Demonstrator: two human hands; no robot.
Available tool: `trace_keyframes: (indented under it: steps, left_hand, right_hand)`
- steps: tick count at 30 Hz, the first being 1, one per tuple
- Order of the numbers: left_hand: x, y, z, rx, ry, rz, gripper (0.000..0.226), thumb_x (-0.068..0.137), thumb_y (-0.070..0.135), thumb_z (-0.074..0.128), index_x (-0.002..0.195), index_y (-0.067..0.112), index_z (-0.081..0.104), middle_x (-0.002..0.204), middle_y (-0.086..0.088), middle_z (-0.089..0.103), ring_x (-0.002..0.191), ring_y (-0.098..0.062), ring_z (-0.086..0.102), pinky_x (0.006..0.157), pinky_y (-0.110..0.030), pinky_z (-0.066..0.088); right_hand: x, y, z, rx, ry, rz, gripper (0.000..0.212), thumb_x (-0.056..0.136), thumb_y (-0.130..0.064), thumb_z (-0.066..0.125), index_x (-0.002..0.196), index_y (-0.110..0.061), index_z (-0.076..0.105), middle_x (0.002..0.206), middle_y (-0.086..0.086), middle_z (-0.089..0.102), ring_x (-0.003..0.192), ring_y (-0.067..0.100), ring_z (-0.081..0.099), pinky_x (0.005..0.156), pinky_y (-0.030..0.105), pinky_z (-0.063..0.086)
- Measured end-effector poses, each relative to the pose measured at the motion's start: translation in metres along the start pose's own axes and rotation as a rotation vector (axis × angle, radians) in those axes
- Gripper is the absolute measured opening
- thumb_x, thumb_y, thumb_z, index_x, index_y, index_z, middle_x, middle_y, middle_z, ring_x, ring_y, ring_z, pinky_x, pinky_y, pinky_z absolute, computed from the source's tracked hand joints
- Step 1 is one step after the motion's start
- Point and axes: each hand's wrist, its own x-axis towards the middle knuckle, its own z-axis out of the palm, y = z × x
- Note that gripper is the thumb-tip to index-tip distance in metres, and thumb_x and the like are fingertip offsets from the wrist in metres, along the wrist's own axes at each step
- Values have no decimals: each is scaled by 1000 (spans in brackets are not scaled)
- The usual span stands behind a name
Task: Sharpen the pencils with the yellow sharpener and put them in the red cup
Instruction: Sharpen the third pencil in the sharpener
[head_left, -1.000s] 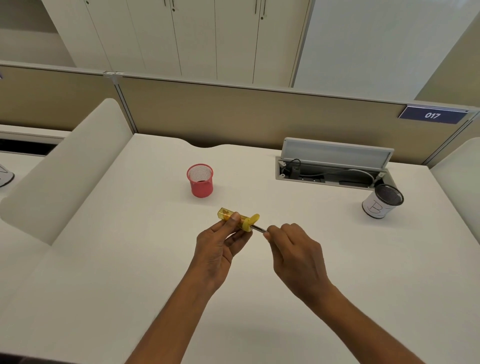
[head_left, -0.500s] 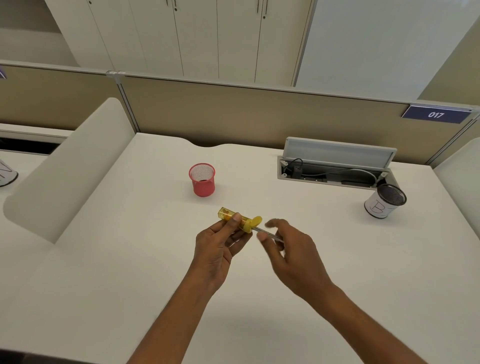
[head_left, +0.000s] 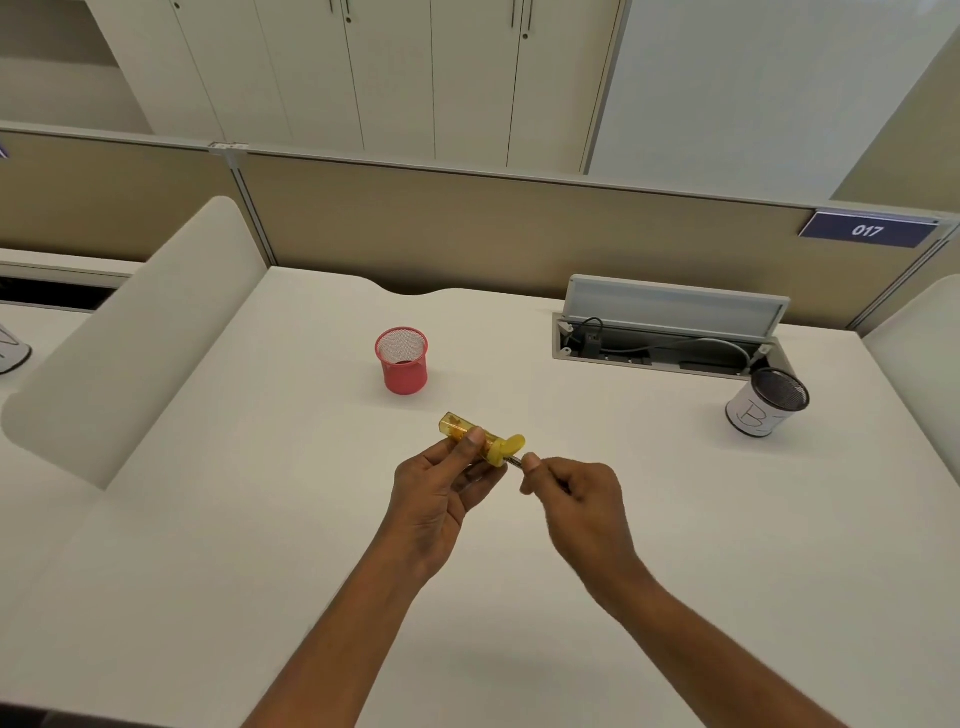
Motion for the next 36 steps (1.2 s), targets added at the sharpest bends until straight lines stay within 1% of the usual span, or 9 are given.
trace_keyframes:
  steps: [3, 5, 13, 18, 22, 28, 30, 33, 36]
  left_hand:
    - [1, -1, -2, 23, 6, 10, 35, 85, 17, 73, 110, -7, 72, 113, -25, 75, 108, -34, 73, 84, -35, 63]
    - [0, -2, -4, 20, 9, 17, 33, 84, 17, 73, 108, -6, 73, 113, -25, 75, 107, -34, 74, 84, -35, 63]
    - [1, 4, -3, -71, 58, 19, 34, 86, 14, 72, 111, -9, 71, 113, -26, 74, 100, -31, 75, 82, -37, 64]
    - [1, 2, -2, -53, 47, 3, 34, 91, 13, 70, 115, -11, 69, 112, -25, 74, 100, -30, 75, 83, -36, 64]
    - [1, 3, -4, -28, 2, 8, 32, 89, 13, 70, 112, -9, 70, 113, -25, 75, 103, -31, 75, 84, -36, 63]
    - [4, 2, -7, 38, -8, 37, 29, 85, 15, 72, 106, -5, 74, 111, -25, 75, 109, -37, 73, 82, -36, 62]
    - [5, 2, -7, 49, -3, 43, 30, 84, 15, 72, 106, -5, 74, 111, -24, 75, 110, -38, 73, 83, -37, 63]
    - [6, 6, -4, 34, -4, 50, 31, 83, 16, 73, 105, -5, 74, 112, -25, 75, 107, -36, 74, 83, -37, 63]
    - [6, 10, 0, -21, 8, 40, 28, 81, 16, 73, 101, -3, 75, 108, -24, 76, 99, -31, 77, 82, -37, 64]
  right_hand:
    - [8, -17, -12, 379, -190, 558, 32, 102, -26, 60, 77, -6, 62, 54, -2, 20, 48, 15, 15, 44, 26, 17]
    - [9, -19, -16, 336, -275, 550, 34, 103, -30, 57, 80, -6, 63, 54, -3, 22, 49, 15, 16, 43, 25, 20]
    - [12, 19, -23, -873, 40, -732, 40, 99, -48, 59, 117, -12, 67, 80, -4, 61, 68, 15, 54, 52, 27, 45]
    - [16, 29, -22, -1041, 170, -998, 23, 103, -23, 58, 93, -7, 71, 62, 1, 46, 55, 18, 35, 43, 31, 26]
    - [7, 25, -11, -583, 110, -685, 28, 101, -21, 58, 77, -9, 66, 56, -2, 40, 51, 15, 33, 44, 31, 28]
    - [8, -13, -15, 367, -177, 548, 33, 100, -26, 64, 73, -7, 63, 54, -5, 25, 46, 12, 19, 42, 21, 21]
    - [11, -18, -22, 484, -278, 704, 30, 100, -28, 63, 76, -10, 62, 60, -4, 20, 48, 12, 16, 40, 22, 18]
    - [9, -13, -17, 248, -262, 390, 34, 102, -36, 59, 80, -11, 68, 57, -4, 30, 50, 13, 24, 46, 23, 23]
    - [7, 1, -13, -466, -40, -411, 29, 99, -45, 58, 104, -19, 71, 69, -12, 57, 60, 6, 49, 55, 19, 38]
